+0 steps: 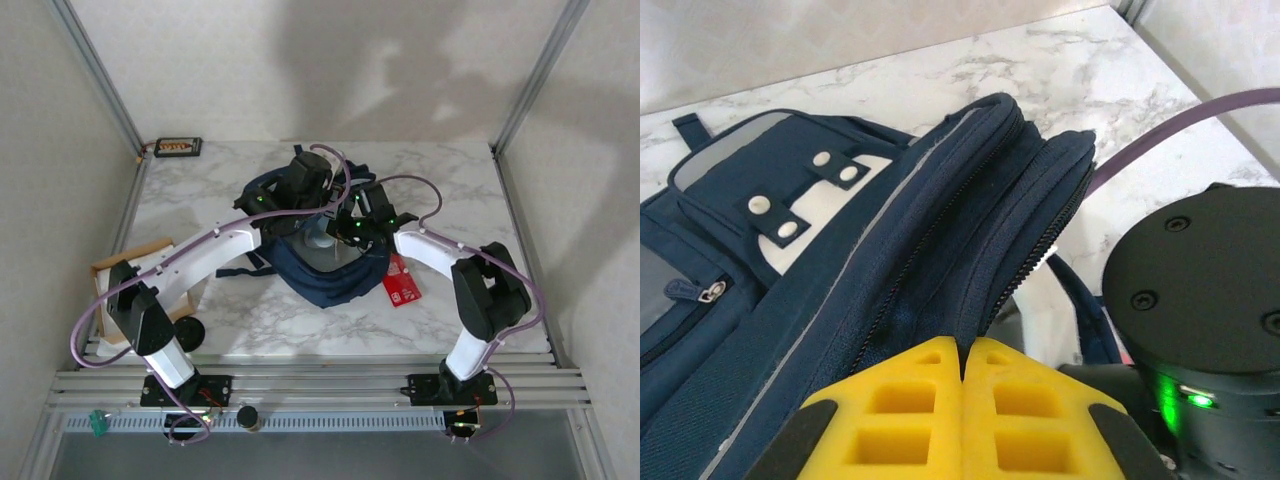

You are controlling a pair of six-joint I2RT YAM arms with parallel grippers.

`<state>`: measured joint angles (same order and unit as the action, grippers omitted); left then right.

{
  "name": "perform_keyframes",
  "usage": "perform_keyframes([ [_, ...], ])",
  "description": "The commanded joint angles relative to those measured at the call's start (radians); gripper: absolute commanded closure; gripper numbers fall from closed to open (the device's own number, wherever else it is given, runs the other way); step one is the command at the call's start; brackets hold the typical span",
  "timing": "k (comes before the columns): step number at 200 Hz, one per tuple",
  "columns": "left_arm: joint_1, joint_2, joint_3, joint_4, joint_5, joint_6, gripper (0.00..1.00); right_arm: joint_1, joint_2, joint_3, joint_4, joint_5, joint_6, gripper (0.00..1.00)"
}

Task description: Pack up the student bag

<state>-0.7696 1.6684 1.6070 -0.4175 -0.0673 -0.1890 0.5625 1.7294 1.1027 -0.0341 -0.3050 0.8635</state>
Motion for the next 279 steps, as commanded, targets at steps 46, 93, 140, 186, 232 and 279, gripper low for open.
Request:
perform_keyframes([
  [46,-0.008,-0.017,0.005,0.138,0.046,-0.133,1.00,0.047,0.159,0.089,0.474,0.132,0.240,0.76],
  [93,0.001,0.000,-0.006,0.167,-0.025,-0.176,1.00,0.047,0.008,-0.020,0.369,0.134,0.109,0.37],
  [140,0.002,0.060,-0.004,0.222,0.043,-0.234,1.00,-0.020,-0.324,-0.237,0.135,0.153,0.036,0.28],
  [186,-0.007,0.184,0.033,0.282,0.183,-0.341,1.00,-0.261,-0.541,-0.228,-0.168,0.162,-0.084,0.27],
  [232,-0.014,0.196,0.000,0.290,0.283,-0.359,1.00,-0.342,-0.573,-0.091,-0.351,0.204,-0.177,0.27],
  [279,0.072,-0.107,-0.312,0.459,0.496,-0.406,0.47,-0.140,-0.458,0.062,-0.550,0.328,-0.212,0.25],
])
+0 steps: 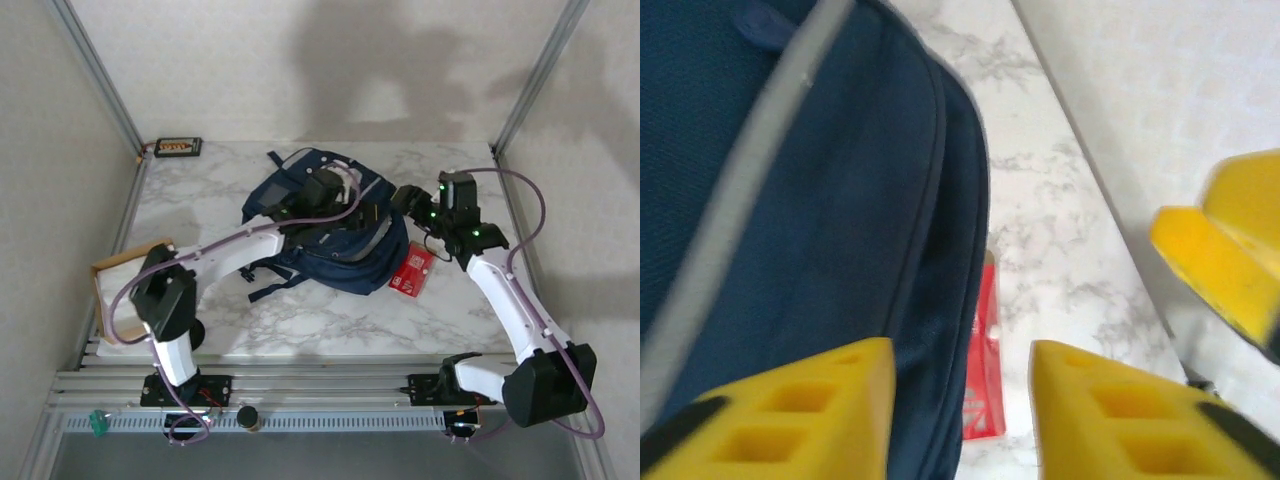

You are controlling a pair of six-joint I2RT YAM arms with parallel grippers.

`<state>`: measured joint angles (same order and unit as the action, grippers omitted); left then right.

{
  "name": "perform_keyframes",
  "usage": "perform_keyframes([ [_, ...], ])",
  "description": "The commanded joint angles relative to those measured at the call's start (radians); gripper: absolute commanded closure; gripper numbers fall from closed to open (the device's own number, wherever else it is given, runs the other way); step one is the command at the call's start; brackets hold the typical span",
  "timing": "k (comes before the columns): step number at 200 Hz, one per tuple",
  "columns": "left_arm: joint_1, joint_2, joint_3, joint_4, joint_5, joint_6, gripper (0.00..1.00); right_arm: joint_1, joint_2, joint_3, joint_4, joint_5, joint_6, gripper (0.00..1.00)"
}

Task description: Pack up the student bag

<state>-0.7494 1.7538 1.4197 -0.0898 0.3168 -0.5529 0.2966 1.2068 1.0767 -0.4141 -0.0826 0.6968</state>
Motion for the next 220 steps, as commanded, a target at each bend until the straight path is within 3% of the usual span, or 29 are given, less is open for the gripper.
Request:
perform_keyframes([
  [1,0.054,-0.200,-0.128,0.134,0.112,-0.044,0.46,0.136,0.067,0.091,-0.175,0.112,-0.044,0.25],
  [19,0.113,-0.327,-0.276,0.165,0.074,-0.067,0.44,0.286,0.132,0.153,-0.236,0.222,-0.001,0.25],
  [49,0.257,-0.486,-0.473,0.148,-0.019,-0.090,0.44,0.521,0.291,0.205,-0.239,0.287,0.128,0.27],
  [76,0.358,-0.554,-0.588,0.145,-0.026,-0.106,0.44,0.617,0.399,0.195,-0.166,0.266,0.199,0.27],
  [121,0.385,-0.576,-0.667,0.183,-0.051,-0.122,0.44,0.603,0.493,0.134,-0.108,0.276,0.205,0.24],
  [188,0.335,-0.524,-0.748,0.300,-0.081,-0.192,0.43,0.332,0.467,0.123,-0.068,0.297,-0.036,0.21],
  [220,0.297,-0.492,-0.734,0.330,-0.112,-0.212,0.42,0.377,0.427,0.130,-0.105,0.279,-0.047,0.24],
])
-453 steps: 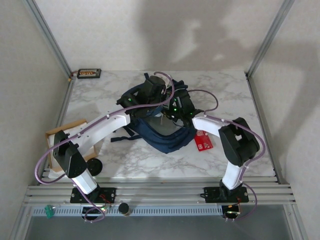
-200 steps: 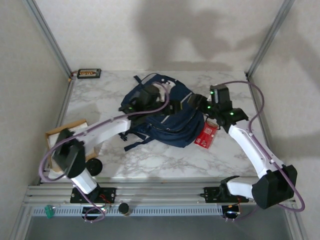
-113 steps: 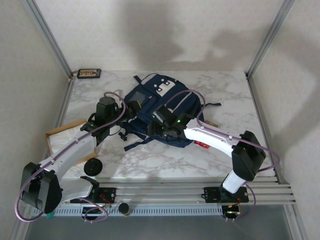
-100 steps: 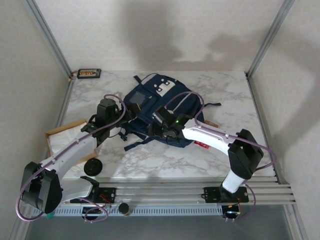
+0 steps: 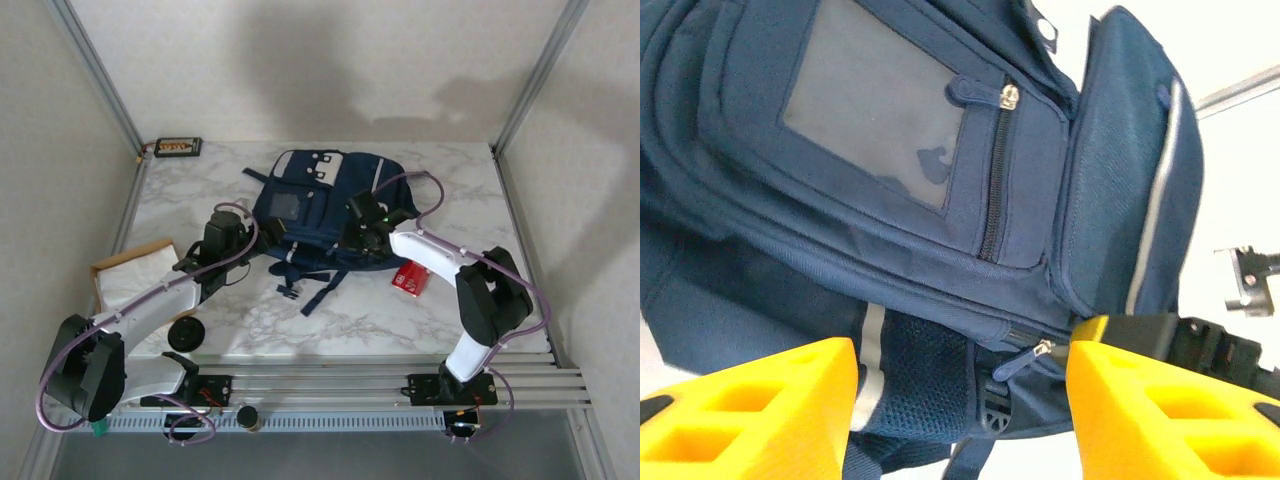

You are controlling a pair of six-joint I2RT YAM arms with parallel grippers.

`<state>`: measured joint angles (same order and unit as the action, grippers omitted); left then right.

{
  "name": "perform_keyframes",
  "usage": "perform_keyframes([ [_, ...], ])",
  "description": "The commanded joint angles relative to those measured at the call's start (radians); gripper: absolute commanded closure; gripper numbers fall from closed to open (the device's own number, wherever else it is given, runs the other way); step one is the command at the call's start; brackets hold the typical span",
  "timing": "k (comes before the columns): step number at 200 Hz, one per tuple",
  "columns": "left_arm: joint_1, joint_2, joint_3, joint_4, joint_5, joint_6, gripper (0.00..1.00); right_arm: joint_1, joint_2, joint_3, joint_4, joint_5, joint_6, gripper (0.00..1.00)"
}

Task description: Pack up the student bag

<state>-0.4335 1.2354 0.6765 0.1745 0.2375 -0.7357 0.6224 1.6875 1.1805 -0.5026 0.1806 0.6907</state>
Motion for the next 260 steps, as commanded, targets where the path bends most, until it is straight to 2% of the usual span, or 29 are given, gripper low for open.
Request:
perform_keyframes([
  [1,-0.019,0.028,0.009,0.066,-0.032,-0.029,0.42,0.055,-0.054,0.026,-0.019,0.017,-0.037,0.25],
  [29,-0.032,0.069,0.021,0.082,-0.029,-0.037,0.42,0.175,-0.042,0.007,-0.036,0.036,0.095,0.31],
  [68,-0.053,0.102,0.020,0.104,-0.055,-0.041,0.40,0.231,0.062,0.055,-0.011,0.087,0.198,0.43],
  [99,-0.057,0.126,0.015,0.112,-0.060,-0.039,0.40,0.233,0.118,0.093,0.032,0.141,0.250,0.52],
  [118,-0.057,0.131,0.012,0.120,-0.069,-0.037,0.39,0.232,0.150,0.096,0.076,0.142,0.300,0.53],
  [172,-0.057,0.209,0.023,0.145,-0.116,-0.052,0.39,0.232,0.231,0.174,0.058,0.287,0.381,0.54],
  [214,-0.039,0.289,0.046,0.187,-0.186,-0.048,0.38,0.227,0.216,0.140,0.038,0.318,0.395,0.60],
  [260,-0.013,0.372,0.081,0.196,-0.183,-0.045,0.39,0.225,0.143,0.064,0.001,0.321,0.394,0.65],
])
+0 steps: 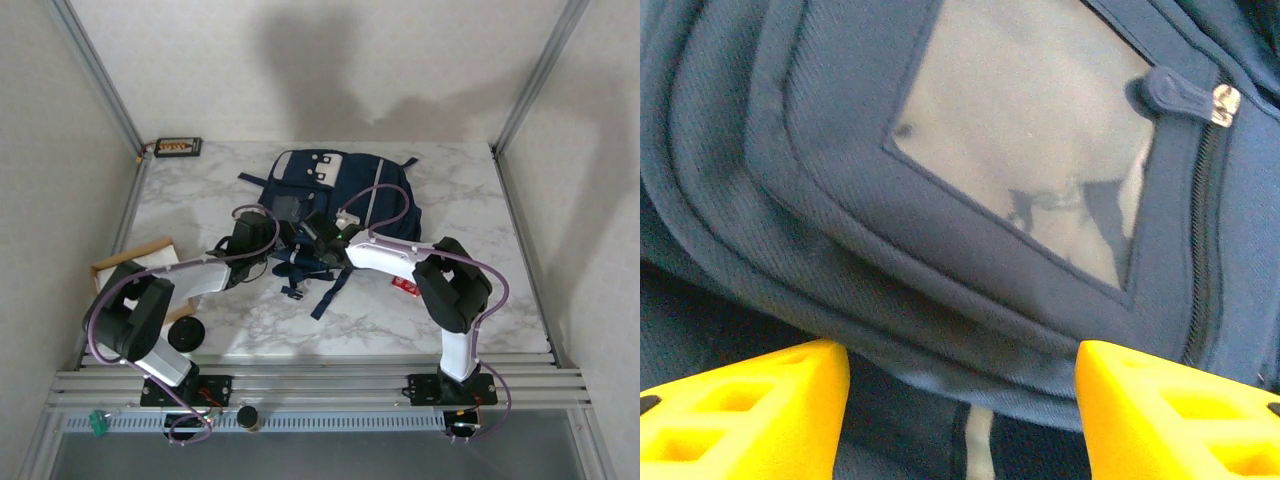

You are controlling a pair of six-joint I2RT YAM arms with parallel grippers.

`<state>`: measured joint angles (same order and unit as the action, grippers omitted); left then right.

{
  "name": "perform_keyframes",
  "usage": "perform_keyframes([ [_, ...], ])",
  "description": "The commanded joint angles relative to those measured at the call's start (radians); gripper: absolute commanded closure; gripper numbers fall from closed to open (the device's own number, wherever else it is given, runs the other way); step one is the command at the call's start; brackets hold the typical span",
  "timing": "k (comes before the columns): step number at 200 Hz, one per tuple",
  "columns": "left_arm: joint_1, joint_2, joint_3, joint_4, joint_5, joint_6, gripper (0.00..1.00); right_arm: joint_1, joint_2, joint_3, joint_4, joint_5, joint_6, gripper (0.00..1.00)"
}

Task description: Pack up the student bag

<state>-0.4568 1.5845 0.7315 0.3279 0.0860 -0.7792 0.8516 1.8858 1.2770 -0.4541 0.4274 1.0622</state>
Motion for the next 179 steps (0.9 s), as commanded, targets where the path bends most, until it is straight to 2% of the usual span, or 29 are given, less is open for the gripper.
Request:
perform_keyframes([
  [1,0.010,0.024,0.027,0.043,-0.031,0.000,0.39,-0.005,-0.056,-0.033,-0.050,0.074,0.022,0.65],
  [34,0.012,0.034,0.015,0.051,-0.035,-0.002,0.39,-0.004,-0.076,-0.034,-0.067,0.073,0.008,0.68],
  [60,0.012,0.038,0.011,0.055,-0.037,-0.006,0.39,-0.009,-0.021,0.022,-0.098,0.090,-0.011,0.71],
  [104,0.012,0.052,0.013,0.063,-0.020,-0.012,0.39,-0.013,0.025,0.038,-0.043,0.049,-0.031,0.72],
  [133,0.012,0.061,0.008,0.069,-0.012,-0.023,0.39,-0.019,0.033,0.042,-0.039,0.049,-0.046,0.82],
  [179,0.041,0.104,0.032,0.059,-0.054,-0.016,0.39,-0.021,-0.087,-0.016,-0.067,0.049,-0.112,0.98],
])
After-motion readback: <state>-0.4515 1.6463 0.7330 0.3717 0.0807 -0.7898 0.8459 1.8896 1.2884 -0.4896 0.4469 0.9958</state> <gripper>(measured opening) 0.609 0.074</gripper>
